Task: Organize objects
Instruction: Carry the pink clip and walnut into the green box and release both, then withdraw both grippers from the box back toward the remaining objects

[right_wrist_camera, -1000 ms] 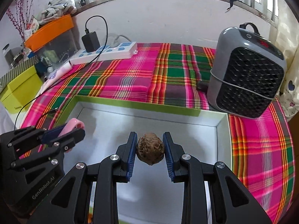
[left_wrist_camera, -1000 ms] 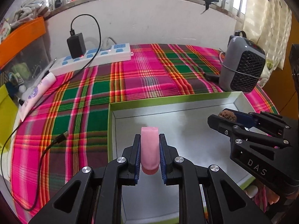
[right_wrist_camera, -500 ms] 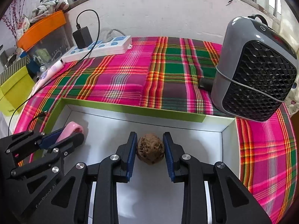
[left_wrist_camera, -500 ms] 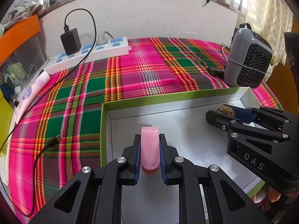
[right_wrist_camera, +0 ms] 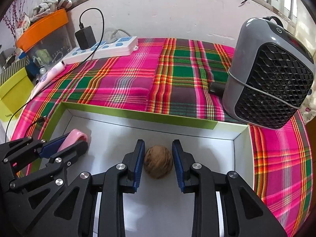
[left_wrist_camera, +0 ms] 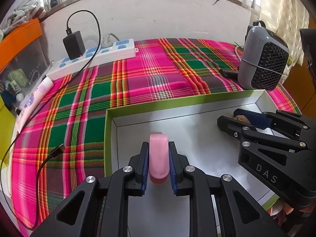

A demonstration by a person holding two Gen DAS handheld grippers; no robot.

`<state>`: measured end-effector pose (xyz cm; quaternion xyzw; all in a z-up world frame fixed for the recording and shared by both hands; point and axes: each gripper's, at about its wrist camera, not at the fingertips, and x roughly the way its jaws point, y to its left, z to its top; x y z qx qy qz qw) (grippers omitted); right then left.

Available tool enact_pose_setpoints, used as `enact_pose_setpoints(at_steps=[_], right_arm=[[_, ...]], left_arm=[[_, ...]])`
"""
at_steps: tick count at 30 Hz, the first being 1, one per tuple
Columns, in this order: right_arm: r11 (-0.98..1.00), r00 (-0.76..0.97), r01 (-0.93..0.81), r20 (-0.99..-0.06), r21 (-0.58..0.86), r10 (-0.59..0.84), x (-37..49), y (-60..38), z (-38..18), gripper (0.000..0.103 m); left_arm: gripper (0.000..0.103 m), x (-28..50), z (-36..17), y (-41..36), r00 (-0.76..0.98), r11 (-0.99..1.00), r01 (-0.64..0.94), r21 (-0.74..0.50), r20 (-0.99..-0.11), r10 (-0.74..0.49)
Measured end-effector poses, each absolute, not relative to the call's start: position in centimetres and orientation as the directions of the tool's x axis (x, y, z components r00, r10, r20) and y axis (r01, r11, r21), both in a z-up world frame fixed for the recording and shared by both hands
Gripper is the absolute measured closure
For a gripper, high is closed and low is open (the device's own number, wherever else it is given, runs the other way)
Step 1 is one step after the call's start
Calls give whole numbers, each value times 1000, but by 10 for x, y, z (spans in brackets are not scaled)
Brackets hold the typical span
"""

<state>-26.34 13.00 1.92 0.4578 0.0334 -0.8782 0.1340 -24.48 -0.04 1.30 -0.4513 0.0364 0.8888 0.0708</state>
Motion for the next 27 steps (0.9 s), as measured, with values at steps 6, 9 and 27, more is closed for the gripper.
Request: enact_pose_setpoints(at_steps=[6,9,27], right_arm=[[-962,-548,259,-808,84,-217,-261,133,19,52],[-964,-556,248,-802,93,-220,-259,136,21,52],[-961,-605,250,-757,115,-248,-213,142,46,52]], left_arm=[[75,-241,15,-2,-586,-989,-150,1,-806,88],[74,-238,17,-4,-586,-990,-144,-6,-805,90],[68,-185,42,-11,-637,-993,-111,-40,-764,102]])
